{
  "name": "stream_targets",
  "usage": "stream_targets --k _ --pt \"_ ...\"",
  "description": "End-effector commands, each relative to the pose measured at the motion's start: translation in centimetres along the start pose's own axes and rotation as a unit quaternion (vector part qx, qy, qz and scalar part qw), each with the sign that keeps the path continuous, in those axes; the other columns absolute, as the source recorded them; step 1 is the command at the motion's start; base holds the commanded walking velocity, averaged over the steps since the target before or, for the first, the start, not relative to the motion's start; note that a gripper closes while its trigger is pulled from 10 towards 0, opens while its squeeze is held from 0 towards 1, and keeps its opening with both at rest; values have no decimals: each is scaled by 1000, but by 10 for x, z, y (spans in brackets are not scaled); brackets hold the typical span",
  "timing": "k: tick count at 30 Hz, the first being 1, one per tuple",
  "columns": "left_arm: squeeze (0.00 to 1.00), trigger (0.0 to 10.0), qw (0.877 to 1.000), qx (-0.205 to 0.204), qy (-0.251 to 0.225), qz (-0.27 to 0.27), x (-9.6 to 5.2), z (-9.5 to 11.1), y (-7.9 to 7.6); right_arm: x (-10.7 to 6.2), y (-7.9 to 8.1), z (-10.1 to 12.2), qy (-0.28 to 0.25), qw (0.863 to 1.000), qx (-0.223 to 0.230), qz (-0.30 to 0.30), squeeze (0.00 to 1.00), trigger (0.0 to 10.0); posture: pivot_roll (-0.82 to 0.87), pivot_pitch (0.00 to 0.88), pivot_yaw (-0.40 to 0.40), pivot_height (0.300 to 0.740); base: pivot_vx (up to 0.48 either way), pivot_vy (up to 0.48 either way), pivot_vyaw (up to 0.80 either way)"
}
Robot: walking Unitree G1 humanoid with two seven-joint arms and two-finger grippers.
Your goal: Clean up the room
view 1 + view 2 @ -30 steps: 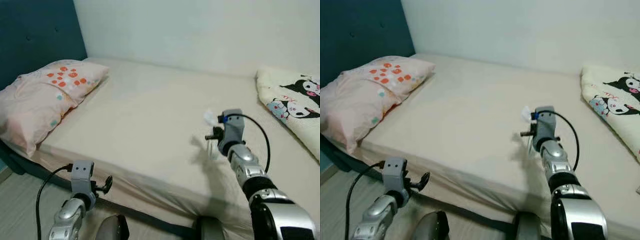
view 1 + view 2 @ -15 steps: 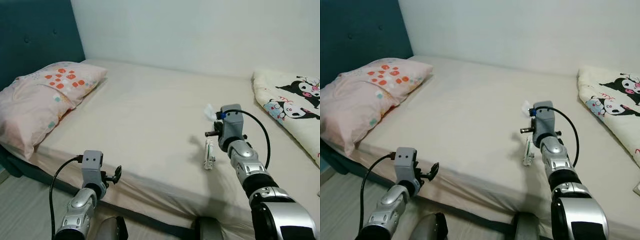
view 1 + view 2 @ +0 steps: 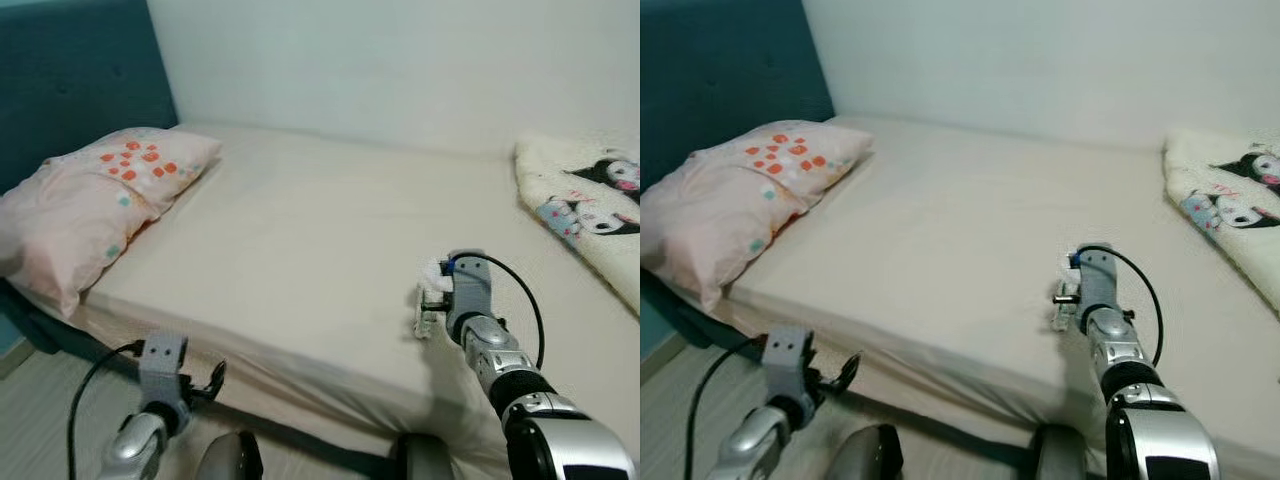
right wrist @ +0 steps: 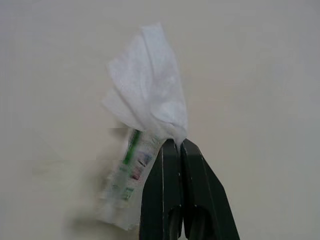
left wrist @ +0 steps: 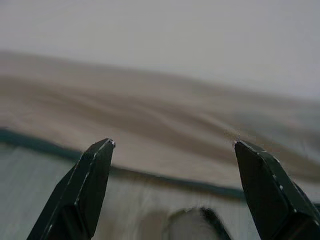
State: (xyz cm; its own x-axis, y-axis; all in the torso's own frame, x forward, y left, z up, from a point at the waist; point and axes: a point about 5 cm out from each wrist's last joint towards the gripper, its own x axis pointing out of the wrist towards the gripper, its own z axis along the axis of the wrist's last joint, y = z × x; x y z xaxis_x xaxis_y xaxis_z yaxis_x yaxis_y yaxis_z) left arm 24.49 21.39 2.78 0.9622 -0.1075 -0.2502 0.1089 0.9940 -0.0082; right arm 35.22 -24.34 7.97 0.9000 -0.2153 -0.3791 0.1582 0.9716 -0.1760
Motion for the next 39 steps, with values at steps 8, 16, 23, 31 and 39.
stream_targets --k 8,16,23,31,39 --pt "0 10000 999 28 7 -21 -17 7 6 0 -3 -7 23 1000 12 -12 639 10000 179 226 97 453 0 0 0" --pt "0 10000 999 37 2 -18 -29 17 9 1 7 15 -36 998 54 28 1000 10000 193 272 106 453 0 0 0" --pt "0 10000 999 39 1 -23 -32 24 4 3 10 39 -85 990 104 35 1000 10000 195 277 101 453 0 0 0" --pt "0 10000 998 47 8 -40 -35 26 -7 3 25 53 -107 969 209 72 1000 10000 202 274 100 453 0 0 0" --pt "0 10000 998 50 15 -42 -39 28 -7 1 33 50 -125 915 371 99 1000 10000 205 268 101 453 0 0 0"
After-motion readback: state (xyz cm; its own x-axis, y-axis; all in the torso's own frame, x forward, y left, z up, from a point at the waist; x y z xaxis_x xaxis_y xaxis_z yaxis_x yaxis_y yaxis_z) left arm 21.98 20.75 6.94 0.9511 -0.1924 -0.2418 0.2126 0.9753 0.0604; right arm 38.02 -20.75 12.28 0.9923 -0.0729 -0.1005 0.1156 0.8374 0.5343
